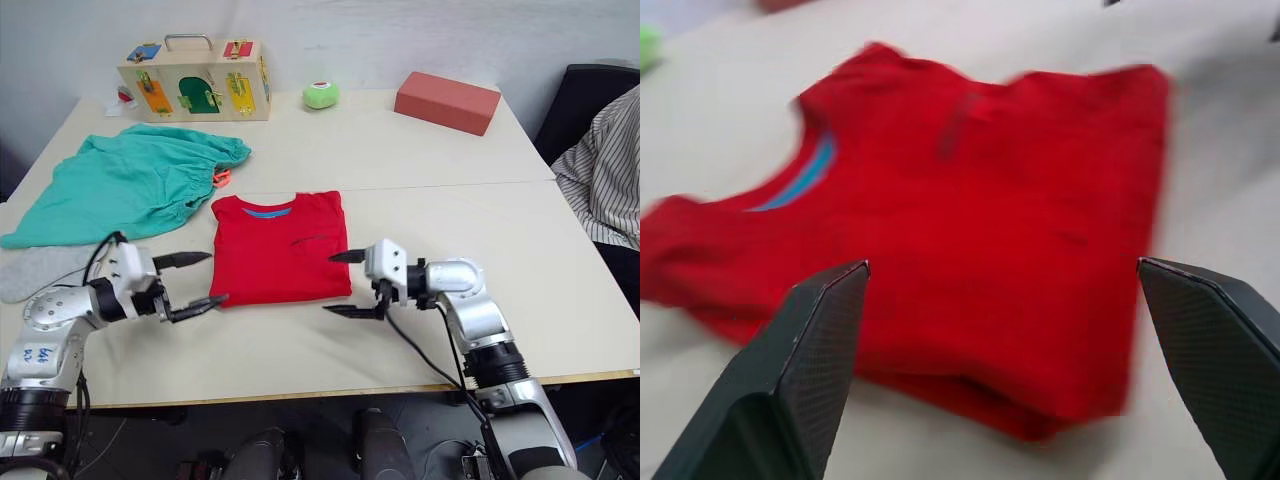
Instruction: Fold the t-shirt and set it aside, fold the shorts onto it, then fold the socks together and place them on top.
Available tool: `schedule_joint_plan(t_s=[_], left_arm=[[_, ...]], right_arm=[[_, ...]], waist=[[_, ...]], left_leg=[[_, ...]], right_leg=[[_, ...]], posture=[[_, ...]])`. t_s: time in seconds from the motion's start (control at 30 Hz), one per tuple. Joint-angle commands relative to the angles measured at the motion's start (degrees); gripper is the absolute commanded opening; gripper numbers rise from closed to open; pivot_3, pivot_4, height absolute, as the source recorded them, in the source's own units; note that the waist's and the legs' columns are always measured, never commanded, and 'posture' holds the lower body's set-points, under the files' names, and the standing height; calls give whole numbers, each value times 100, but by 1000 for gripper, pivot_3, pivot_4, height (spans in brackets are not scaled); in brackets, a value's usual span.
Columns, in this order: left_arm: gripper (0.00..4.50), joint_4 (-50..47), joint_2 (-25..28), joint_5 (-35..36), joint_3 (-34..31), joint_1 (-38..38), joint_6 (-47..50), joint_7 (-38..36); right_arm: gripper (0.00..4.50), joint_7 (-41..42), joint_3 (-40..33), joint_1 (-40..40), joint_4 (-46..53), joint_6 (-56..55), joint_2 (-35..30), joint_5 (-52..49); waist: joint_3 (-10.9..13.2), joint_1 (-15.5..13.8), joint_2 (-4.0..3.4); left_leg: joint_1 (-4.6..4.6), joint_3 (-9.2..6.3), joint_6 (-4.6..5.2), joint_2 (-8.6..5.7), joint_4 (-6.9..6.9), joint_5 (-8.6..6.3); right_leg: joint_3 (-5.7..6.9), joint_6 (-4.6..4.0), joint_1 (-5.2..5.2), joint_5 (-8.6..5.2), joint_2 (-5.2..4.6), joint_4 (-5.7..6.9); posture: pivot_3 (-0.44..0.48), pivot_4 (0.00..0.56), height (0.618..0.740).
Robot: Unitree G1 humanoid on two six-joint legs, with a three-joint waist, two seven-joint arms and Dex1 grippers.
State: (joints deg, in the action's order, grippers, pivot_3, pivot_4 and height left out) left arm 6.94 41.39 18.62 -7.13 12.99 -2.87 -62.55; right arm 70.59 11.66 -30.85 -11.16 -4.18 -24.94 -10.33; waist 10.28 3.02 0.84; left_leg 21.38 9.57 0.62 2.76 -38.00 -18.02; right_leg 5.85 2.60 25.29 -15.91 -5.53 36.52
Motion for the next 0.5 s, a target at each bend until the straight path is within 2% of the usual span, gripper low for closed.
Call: schedule_joint_plan(t_s=[0.03, 0.1, 0.17, 0.2, 0.3, 0.5], left_arm=[[4477, 88, -27, -596, 294, 118, -494, 229], [4495, 266, -81, -823, 435, 235, -614, 358], [4500, 458, -89, -1040, 581, 351, -688, 432], [4500, 601, -86, -1170, 650, 425, -705, 503], [3906, 919, -109, -1347, 759, 581, -720, 615], [2027, 950, -18, -1313, 813, 554, -669, 503]], right_arm=[[4500, -530, 208, -111, -349, -669, 77, 628], [4321, -768, 281, -211, -711, -944, 115, 878], [3948, -993, 318, -329, -1045, -1176, 144, 1075], [3599, -1086, 341, -385, -1186, -1264, 149, 1163], [2575, -1182, 410, -423, -1369, -1427, 134, 1300], [429, -1102, 429, -142, -1045, -1445, 21, 1246]], waist=[[0, -6, 0], [0, -17, 0], [0, -17, 0], [0, -18, 0], [-1, -15, 1], [-1, -12, 1]], left_leg=[[-1, -2, -1, 1, 0, 0], [-1, -2, 16, 2, 0, 11], [3, -1, 18, 1, 0, 10], [7, 2, 21, 1, -1, 10], [7, 5, 25, 1, -4, 13], [3, 7, 27, 3, -4, 14]], right_leg=[[1, -2, 0, -1, 1, 0], [2, -6, 1, -3, 1, 2], [3, -7, 3, -3, 1, 1], [2, -7, 8, -3, 1, 0], [2, -7, 8, -3, 1, 1], [0, -7, 7, -4, 2, 7]], posture=[[0, 150, 740], [0, 150, 740], [0, 150, 740], [0, 150, 740], [0, 150, 740], [0, 150, 740]])
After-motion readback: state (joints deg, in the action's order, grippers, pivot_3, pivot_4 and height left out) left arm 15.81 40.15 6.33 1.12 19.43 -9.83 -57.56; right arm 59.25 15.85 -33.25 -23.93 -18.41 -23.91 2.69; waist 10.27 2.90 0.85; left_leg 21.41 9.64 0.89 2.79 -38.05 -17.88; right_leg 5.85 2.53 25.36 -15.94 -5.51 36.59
